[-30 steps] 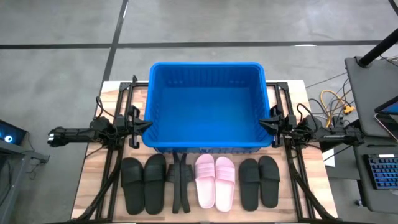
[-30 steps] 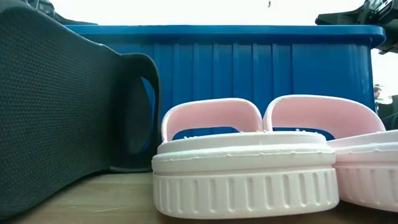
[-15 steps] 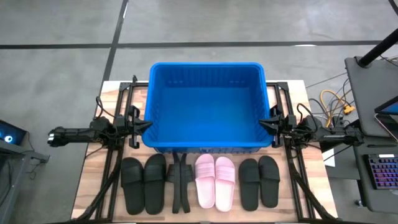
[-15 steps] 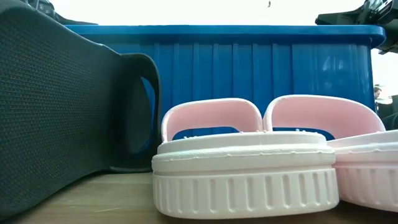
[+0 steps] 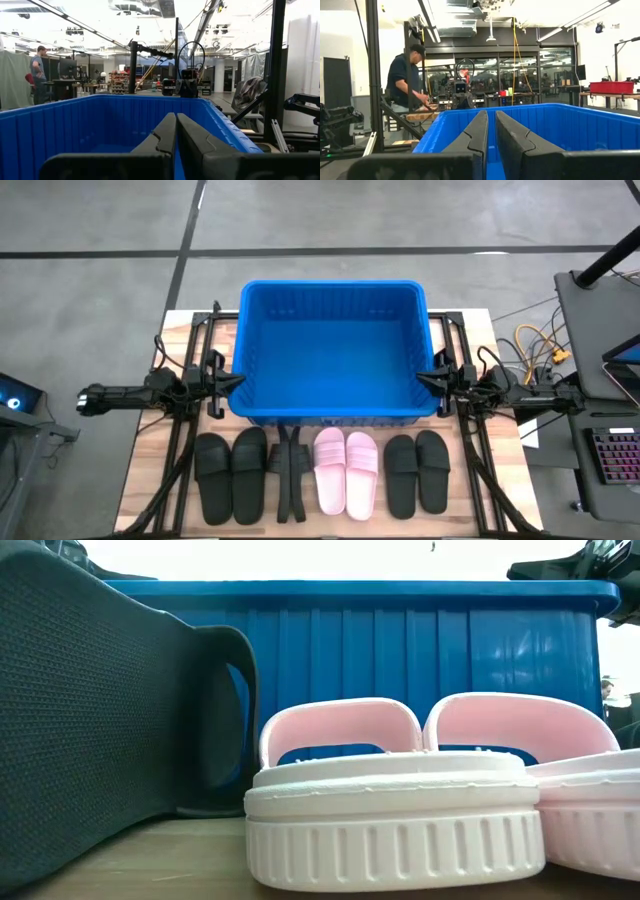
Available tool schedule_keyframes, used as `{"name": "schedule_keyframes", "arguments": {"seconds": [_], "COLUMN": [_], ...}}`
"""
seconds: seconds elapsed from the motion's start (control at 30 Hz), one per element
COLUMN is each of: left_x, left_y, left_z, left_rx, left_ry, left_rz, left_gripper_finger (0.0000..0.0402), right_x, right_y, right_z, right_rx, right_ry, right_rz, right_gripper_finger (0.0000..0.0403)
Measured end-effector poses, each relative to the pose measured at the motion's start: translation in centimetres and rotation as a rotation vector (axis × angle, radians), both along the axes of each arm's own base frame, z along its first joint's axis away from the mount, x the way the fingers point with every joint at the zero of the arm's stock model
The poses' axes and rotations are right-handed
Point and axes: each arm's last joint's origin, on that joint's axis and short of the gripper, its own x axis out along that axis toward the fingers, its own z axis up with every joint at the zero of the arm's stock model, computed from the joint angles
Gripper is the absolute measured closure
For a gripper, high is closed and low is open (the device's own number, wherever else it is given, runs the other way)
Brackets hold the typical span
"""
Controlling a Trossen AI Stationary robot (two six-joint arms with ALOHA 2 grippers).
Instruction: Pick and place slides into bin
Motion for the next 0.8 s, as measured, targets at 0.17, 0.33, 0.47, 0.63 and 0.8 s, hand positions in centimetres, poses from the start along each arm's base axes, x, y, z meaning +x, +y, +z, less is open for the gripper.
{"name": "schedule_keyframes", "arguments": {"seconds": [0.17, 0.33, 0.47, 0.63, 0.8], "left_x": [0.0, 0.0, 0.0, -0.3, -1.6], "left_y": [0.0, 0.0, 0.0, 0.0, 0.1], "left_z": [0.0, 0.0, 0.1, 1.1, 3.7], "left_rx": [0.0, 0.0, 0.0, -0.001, -0.017], "left_ry": [-0.003, -0.004, -0.013, -0.124, -0.427], "left_rz": [0.0, 0.0, 0.001, 0.006, 0.032], "left_gripper_finger": [0.0402, 0.0402, 0.0402, 0.0402, 0.0402], "right_x": [0.0, -0.4, -1.1, -2.1, -2.3], "right_y": [0.0, 0.0, 0.0, 0.0, 0.0], "right_z": [0.0, 0.9, 2.3, 3.4, 3.9], "right_rx": [0.0, 0.04, 0.159, 0.36, 0.401], "right_ry": [-0.004, -0.109, -0.281, -0.455, -0.483], "right_rz": [0.0, 0.016, 0.079, 0.217, 0.248], "right_gripper_finger": [0.0374, 0.0374, 0.0374, 0.0374, 0.0374]}}
